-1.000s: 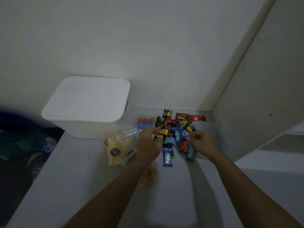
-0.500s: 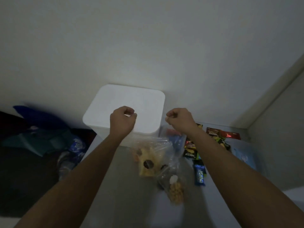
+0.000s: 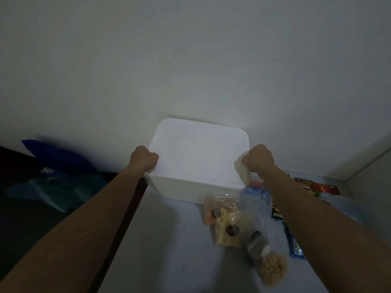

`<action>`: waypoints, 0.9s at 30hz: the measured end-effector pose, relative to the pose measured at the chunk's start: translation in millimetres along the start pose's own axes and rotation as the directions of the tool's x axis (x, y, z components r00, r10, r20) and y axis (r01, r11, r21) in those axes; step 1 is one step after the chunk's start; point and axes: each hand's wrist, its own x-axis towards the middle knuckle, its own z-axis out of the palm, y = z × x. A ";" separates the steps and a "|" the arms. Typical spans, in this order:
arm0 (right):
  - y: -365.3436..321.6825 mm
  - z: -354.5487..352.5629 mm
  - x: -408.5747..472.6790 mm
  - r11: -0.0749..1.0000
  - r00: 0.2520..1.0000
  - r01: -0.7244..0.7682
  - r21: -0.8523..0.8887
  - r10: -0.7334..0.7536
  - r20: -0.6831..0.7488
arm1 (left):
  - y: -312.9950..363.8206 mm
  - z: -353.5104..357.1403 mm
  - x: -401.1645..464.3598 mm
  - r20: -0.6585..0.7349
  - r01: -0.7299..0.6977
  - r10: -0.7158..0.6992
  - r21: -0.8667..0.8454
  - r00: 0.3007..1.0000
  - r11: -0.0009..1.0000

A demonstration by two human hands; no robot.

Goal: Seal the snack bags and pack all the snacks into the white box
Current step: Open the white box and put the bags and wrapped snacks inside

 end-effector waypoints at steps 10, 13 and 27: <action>-23.4 -20.7 -9.5 0.970 0.987 -0.031 0.240 0.068 -0.147 | -14.4 -12.2 13.2 -0.023 -0.068 0.064 -0.250 0.998 0.966; -35.4 -35.4 -28.6 0.952 0.988 0.018 0.305 0.031 -0.154 | -8.8 -24.6 7.0 -0.074 -0.111 0.090 -0.360 0.993 0.926; -23.5 -24.1 -122.5 0.922 0.992 -0.005 0.388 -0.045 0.119 | -59.1 -65.5 -28.0 -0.154 -0.107 0.046 -0.418 0.987 0.902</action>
